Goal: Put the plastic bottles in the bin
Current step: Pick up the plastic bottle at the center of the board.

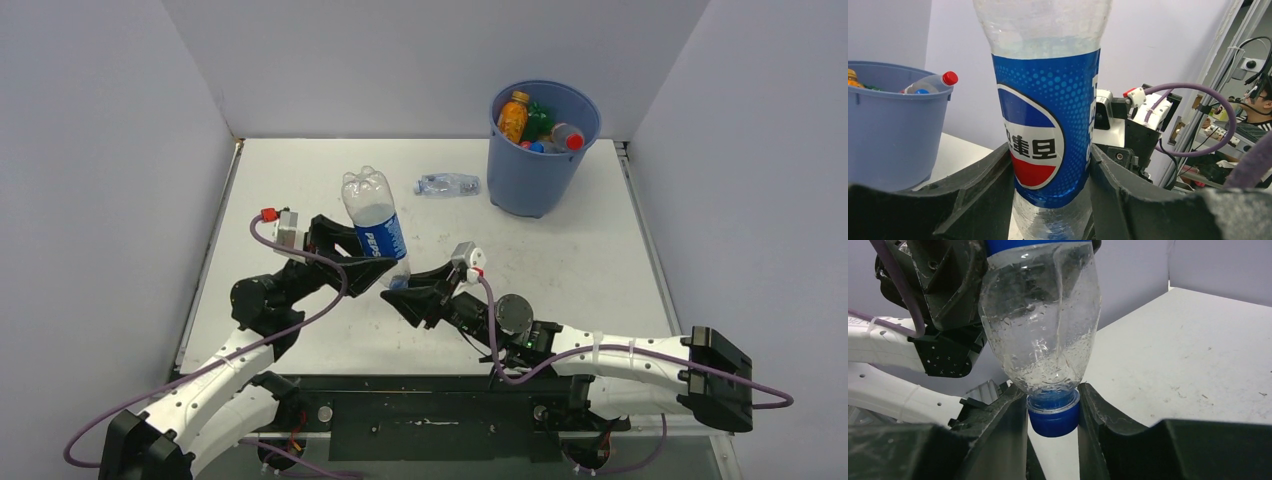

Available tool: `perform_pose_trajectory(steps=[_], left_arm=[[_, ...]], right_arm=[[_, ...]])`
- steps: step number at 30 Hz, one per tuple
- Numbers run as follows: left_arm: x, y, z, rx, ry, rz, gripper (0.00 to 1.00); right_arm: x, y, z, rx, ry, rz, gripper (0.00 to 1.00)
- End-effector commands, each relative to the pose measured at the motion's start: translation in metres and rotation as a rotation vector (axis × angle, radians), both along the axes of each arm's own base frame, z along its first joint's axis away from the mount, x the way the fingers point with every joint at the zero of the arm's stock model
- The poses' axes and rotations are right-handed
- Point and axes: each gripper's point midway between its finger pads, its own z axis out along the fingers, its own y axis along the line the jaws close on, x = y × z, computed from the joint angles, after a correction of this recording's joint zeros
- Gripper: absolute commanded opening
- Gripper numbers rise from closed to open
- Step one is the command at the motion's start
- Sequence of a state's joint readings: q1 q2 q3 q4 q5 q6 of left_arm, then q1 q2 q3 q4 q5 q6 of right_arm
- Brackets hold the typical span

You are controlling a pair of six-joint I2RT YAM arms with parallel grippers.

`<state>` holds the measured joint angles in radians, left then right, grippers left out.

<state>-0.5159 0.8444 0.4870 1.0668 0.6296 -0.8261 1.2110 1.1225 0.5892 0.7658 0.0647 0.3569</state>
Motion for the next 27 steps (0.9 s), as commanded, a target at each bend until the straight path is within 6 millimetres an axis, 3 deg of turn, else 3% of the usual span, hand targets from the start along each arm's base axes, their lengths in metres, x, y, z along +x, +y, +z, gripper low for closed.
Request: perform_pose_trajectory(steps=[1,8,12,16,21,27], left_arm=[[-0.016,0.001,0.009,-0.013,-0.040,-0.032,0.51],[0.013,0.011,0.003,0.002,0.011,0.160,0.97],[0.048,0.041,-0.002,-0.019,0.103,0.435,0.96],[0.064,0.059,-0.011,0.095,0.035,0.639,0.96],[0.074,0.050,-0.029,0.436,-0.138,0.764,0.96],[0.058,0.043,-0.028,0.702,-0.438,0.892,0.96]], right_arm=[[0.009,-0.001,0.037,0.085,-0.029,-0.030,0.09],[0.012,-0.024,0.033,0.016,-0.020,-0.097,0.05],[0.018,-0.070,0.016,-0.100,0.021,-0.217,0.05],[0.024,-0.112,-0.001,-0.259,0.119,-0.312,0.05],[0.015,-0.124,-0.013,-0.490,0.258,-0.297,0.05],[0.005,-0.122,-0.019,-0.627,0.327,-0.246,0.05]])
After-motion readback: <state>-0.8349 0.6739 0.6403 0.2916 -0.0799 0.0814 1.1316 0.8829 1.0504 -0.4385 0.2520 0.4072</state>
